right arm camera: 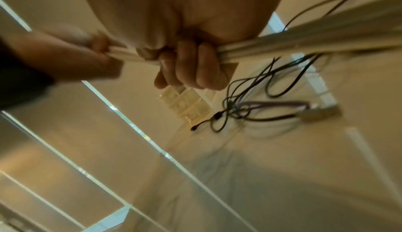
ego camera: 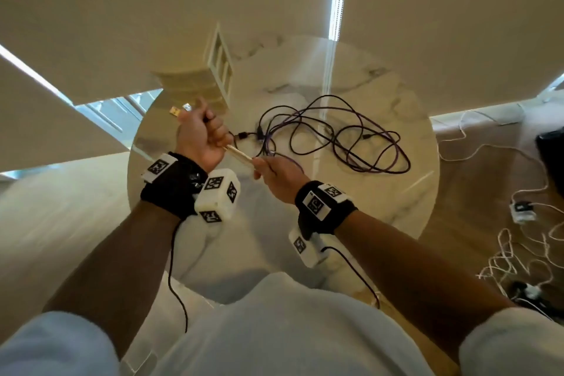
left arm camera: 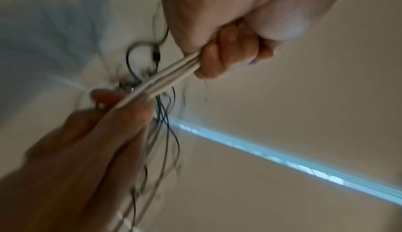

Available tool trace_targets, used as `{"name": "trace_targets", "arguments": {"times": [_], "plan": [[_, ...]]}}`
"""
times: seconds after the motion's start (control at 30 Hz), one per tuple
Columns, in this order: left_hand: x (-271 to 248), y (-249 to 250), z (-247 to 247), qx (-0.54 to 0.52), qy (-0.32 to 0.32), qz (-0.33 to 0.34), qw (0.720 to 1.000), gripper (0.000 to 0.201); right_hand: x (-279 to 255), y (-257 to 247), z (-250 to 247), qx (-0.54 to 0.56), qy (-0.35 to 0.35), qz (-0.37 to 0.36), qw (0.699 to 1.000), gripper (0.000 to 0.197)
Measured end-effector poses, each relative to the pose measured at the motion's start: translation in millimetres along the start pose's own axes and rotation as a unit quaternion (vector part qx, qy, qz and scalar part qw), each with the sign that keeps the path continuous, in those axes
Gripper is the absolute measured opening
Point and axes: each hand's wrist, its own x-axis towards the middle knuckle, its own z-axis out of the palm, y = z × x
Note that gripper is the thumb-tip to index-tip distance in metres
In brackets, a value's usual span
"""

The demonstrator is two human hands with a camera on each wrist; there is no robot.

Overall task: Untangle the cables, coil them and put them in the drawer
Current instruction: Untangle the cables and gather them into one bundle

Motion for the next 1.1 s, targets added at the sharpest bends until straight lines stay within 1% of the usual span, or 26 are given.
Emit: {"name": "trace_targets", "arguments": {"times": [0.07, 0.13, 0.2, 0.27, 0.33, 0.4, 0.47, 0.5, 0.53, 0.57, 0.63, 0.67, 0.7, 0.73, 0.77, 0.83, 0.87, 0.9, 0.93, 0.97, 1.0, 1.07, 1.1], "plan": [[12, 7, -22, -0.004, 0.065, 0.013, 0.998, 0.046, -1, -8, 10, 0.011, -0.065, -0.012, 0.998, 0.035], [20, 11, -41, -0.004, 0.098, 0.008, 0.995, 0.044, 0, -11, 17, -0.007, -0.099, -0.010, 0.995, 0.034], [21, 11, -53, -0.010, 0.095, -0.024, 0.995, 0.045, 8, -4, 22, -0.043, -0.127, 0.022, 0.991, 0.031], [18, 5, -57, -0.004, 0.076, -0.057, 0.995, 0.048, 21, 5, 19, -0.068, -0.158, 0.076, 0.982, 0.032], [15, 1, -60, 0.022, 0.074, -0.057, 0.995, 0.046, 35, 10, 10, -0.094, -0.182, 0.123, 0.971, 0.039], [15, 4, -70, 0.034, 0.082, -0.043, 0.995, 0.045, 47, 11, -4, -0.109, -0.164, 0.142, 0.970, 0.050], [17, 12, -84, 0.028, 0.092, -0.039, 0.995, 0.046, 55, 18, -17, -0.145, -0.135, 0.160, 0.967, 0.050], [19, 15, -92, 0.026, 0.099, -0.038, 0.994, 0.047, 58, 23, -23, -0.191, -0.124, 0.176, 0.958, 0.050], [20, 19, -99, 0.026, 0.106, -0.038, 0.993, 0.047, 62, 36, -27, -0.234, -0.108, 0.191, 0.947, 0.054], [19, 21, -105, 0.028, 0.112, -0.038, 0.993, 0.047, 68, 52, -32, -0.266, -0.090, 0.222, 0.934, 0.062], [18, 25, -114, 0.029, 0.122, -0.038, 0.991, 0.046, 76, 78, -42, -0.275, -0.032, 0.255, 0.926, 0.082], [18, 26, -118, 0.025, 0.125, -0.038, 0.991, 0.046, 76, 81, -45, -0.254, -0.004, 0.269, 0.929, 0.087], [18, 26, -122, 0.022, 0.128, -0.038, 0.991, 0.046, 73, 76, -46, -0.247, 0.006, 0.276, 0.929, 0.081], [18, 25, -125, 0.020, 0.133, -0.039, 0.990, 0.046, 70, 67, -44, -0.249, 0.015, 0.264, 0.932, 0.067], [20, 22, -128, 0.017, 0.138, -0.042, 0.989, 0.046, 71, 58, -39, -0.277, 0.025, 0.244, 0.929, 0.053], [23, 18, -133, 0.009, 0.143, -0.054, 0.988, 0.044, 72, 38, -24, -0.331, 0.058, 0.182, 0.924, 0.038], [25, 16, -134, 0.007, 0.144, -0.059, 0.988, 0.043, 77, 29, -14, -0.326, 0.080, 0.136, 0.932, 0.030], [27, 15, -135, 0.006, 0.144, -0.063, 0.988, 0.042, 84, 24, -6, -0.307, 0.082, 0.105, 0.943, 0.025], [29, 15, -135, 0.008, 0.143, -0.069, 0.987, 0.042, 92, 18, 2, -0.294, 0.084, 0.063, 0.950, 0.024], [31, 15, -134, 0.013, 0.142, -0.075, 0.987, 0.042, 98, 10, 9, -0.284, 0.077, 0.053, 0.954, 0.025], [31, 16, -134, 0.018, 0.141, -0.080, 0.987, 0.041, 107, 8, 14, -0.277, 0.090, 0.033, 0.956, 0.026], [35, 17, -134, 0.023, 0.136, -0.083, 0.987, 0.041, 123, -2, 18, -0.268, 0.107, 0.034, 0.957, 0.030], [37, 18, -134, 0.022, 0.135, -0.085, 0.987, 0.041, 130, -2, 19, -0.261, 0.102, 0.047, 0.959, 0.033]]}}
